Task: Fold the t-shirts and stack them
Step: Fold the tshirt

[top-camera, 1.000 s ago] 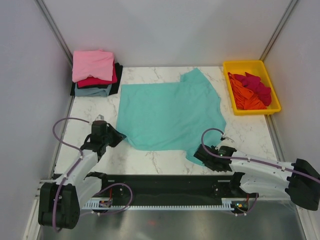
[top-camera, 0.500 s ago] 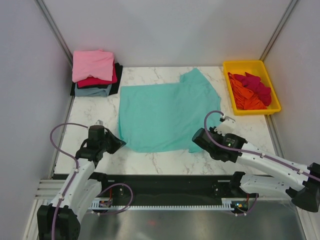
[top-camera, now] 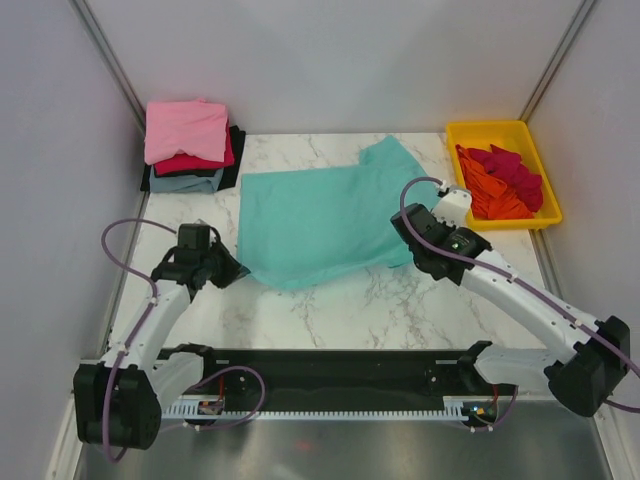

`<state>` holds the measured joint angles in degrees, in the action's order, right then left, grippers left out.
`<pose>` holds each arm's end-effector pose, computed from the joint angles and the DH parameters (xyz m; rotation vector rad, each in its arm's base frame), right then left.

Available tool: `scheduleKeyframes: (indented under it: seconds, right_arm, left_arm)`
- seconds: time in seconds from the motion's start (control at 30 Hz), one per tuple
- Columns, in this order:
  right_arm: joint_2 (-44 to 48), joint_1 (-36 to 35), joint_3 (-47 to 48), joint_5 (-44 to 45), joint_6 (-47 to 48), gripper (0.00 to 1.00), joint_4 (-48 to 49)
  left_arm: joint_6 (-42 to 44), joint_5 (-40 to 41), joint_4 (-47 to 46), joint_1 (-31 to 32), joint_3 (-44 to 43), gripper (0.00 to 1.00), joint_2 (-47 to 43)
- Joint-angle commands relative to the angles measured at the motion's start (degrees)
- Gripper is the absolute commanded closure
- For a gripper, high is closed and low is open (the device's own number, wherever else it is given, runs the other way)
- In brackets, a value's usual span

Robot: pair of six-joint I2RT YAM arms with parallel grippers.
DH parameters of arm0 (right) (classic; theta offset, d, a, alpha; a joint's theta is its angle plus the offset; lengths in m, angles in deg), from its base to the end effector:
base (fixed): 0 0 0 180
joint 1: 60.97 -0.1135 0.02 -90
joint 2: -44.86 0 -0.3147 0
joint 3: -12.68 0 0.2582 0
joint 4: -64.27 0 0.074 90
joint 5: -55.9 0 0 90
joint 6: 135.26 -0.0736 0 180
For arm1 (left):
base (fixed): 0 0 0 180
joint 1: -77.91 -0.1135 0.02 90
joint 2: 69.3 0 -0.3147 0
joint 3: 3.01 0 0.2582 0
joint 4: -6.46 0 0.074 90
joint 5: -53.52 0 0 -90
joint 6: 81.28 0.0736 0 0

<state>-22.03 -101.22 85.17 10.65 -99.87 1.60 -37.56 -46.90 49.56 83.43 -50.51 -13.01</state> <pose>0.2030 0.1040 0.3222 0.5397 2.1458 -0.1336 0.1887 -0.0316 0.2206 -0.8147 2.4243 -0.5954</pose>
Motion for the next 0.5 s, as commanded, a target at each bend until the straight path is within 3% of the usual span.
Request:
scheduleKeyframes:
  seconds: [0.0, 0.47]
  right_arm:
    - [-2.9, 2.5, 4.3, -0.6, 9.2, 1.0, 6.0]
    - [-16.2, 12.5, 10.4, -10.0, 19.3, 1.0, 16.2]
  left_arm:
    - [3.9, 1.4, 0.6, -0.8, -5.0, 0.98, 2.9]
    - [7.7, 2.6, 0.0, -3.1, -15.8, 0.98, 20.0]
